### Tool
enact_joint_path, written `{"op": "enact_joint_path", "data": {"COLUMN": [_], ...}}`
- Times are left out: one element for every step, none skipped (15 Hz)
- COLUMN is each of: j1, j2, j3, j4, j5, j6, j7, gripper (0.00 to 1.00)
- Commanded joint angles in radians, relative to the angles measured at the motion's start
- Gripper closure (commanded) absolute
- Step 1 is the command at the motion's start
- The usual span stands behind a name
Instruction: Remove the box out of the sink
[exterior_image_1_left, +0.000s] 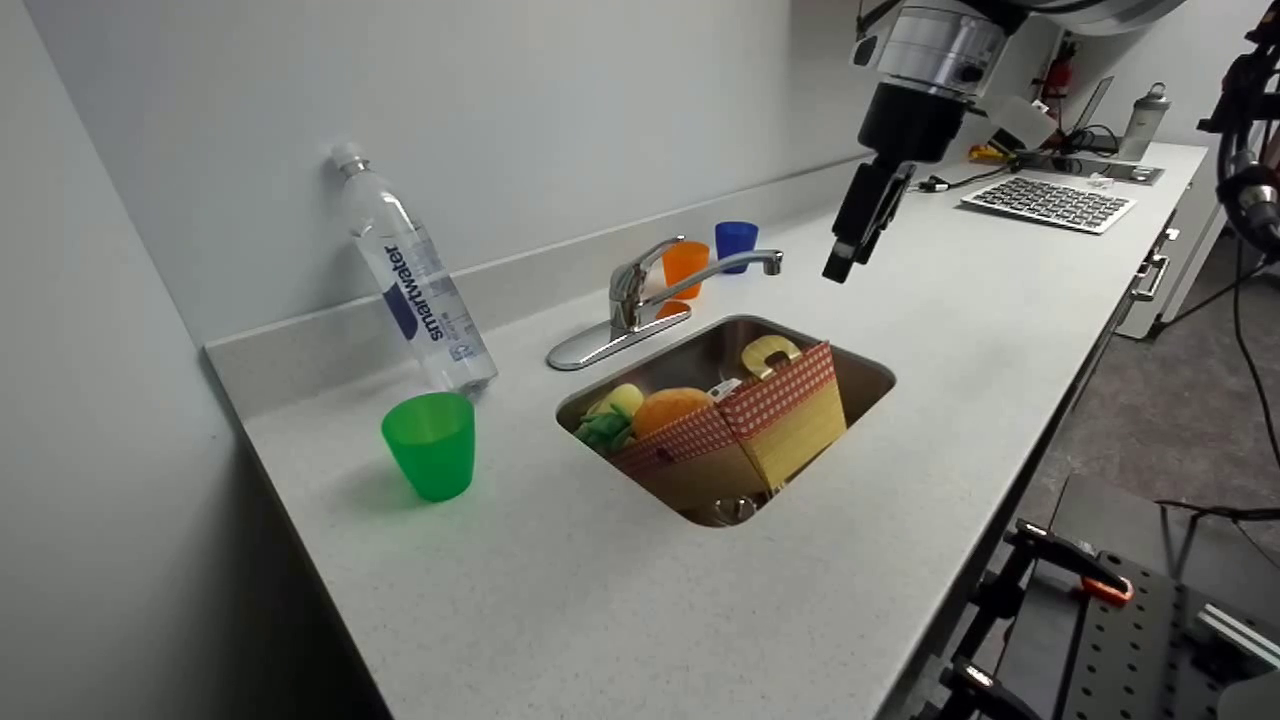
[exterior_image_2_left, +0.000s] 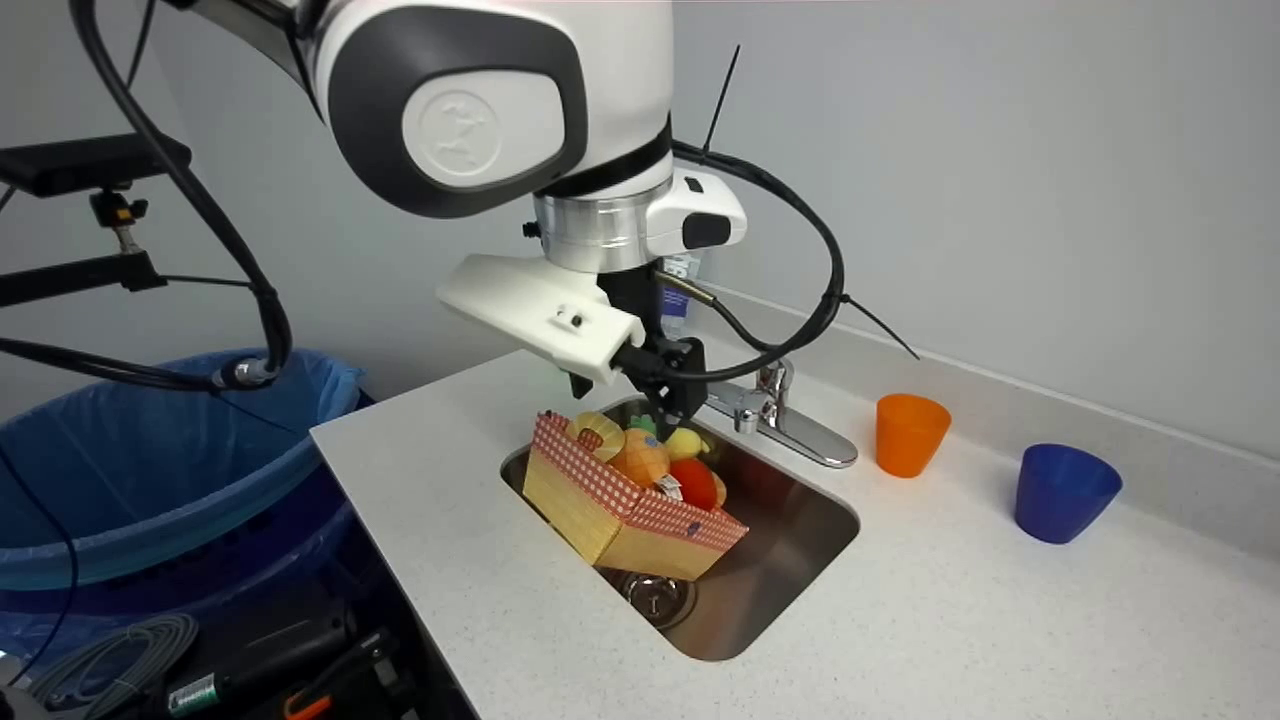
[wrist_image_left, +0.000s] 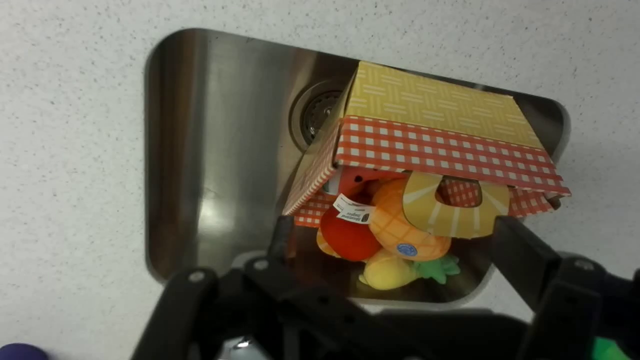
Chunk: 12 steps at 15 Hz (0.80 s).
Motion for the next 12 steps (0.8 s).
{"op": "enact_joint_path", "data": {"j1": [-0.017, -0.013, -0.012, -0.012, -0.015, -0.018, -0.021, -0.026, -0.049, -0.066, -0.082, -0.100], "j2": [0.001, 0.003, 0.007, 0.013, 0.020, 0.028, 0.041, 0.059, 0.055, 0.071, 0.085, 0.097], "j3": [0.018, 0.023, 0.032, 0.045, 0.059, 0.074, 0.091, 0.110, 0.119, 0.138, 0.155, 0.171], "j4": [0.002, -0.001, 0.000, 0.001, 0.001, -0.001, -0.002, -0.002, 0.002, 0.001, 0.003, 0.002], "j5": [0.008, 0.011, 0.012, 0.012, 0.010, 0.008, 0.007, 0.003, -0.018, -0.034, -0.053, -0.074], "j6": [-0.004, 0.004, 0.011, 0.025, 0.042, 0.070, 0.098, 0.131, 0.136, 0.161, 0.169, 0.170], "j7": [-0.006, 0.000, 0.016, 0.039, 0.071, 0.107, 0.150, 0.208, 0.261, 0.333, 0.395, 0.459], "gripper": [0.00, 0.00, 0.00, 0.00, 0.00, 0.00, 0.00, 0.00, 0.00, 0.00, 0.00, 0.00]}}
